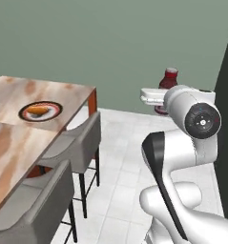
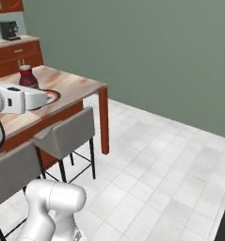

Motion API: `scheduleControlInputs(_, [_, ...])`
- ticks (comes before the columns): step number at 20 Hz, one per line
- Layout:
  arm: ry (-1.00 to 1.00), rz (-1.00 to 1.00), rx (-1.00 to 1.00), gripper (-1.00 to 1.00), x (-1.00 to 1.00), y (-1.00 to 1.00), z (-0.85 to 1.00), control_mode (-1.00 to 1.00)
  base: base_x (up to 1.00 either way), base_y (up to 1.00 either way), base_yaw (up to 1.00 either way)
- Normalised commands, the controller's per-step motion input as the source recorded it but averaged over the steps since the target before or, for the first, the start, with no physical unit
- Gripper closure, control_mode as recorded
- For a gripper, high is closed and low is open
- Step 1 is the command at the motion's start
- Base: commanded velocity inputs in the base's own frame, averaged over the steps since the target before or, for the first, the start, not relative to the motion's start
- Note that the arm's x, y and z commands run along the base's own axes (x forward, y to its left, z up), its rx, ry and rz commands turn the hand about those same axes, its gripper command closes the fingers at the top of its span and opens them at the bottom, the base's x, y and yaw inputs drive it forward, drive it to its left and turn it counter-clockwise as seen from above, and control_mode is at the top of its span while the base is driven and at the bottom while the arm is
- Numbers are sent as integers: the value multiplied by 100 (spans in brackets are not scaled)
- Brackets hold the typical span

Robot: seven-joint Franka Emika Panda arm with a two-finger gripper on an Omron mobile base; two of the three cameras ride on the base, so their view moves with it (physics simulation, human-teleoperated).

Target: Move the hot dog bun to the plate on the dining table and place the condiment next to that plate. Then navigate to the fridge and take the sausage and place it on the plate as well.

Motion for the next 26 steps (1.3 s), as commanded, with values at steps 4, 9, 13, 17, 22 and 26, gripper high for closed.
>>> scheduleControlInputs(4, [0,0,0,100,0,0,0,100,80,-40,37])
scheduleControlInputs(9, [0,0,0,100,0,0,0,100,69,-41,39])
scheduleControlInputs(13, [0,0,0,100,0,0,0,100,58,-29,40])
scheduleControlInputs(17, [0,0,0,100,0,0,0,100,48,-18,50])
scheduleControlInputs(22, [0,0,0,100,0,0,0,100,53,-26,54])
scheduleControlInputs(26, [0,0,0,100,0,0,0,100,67,-49,50])
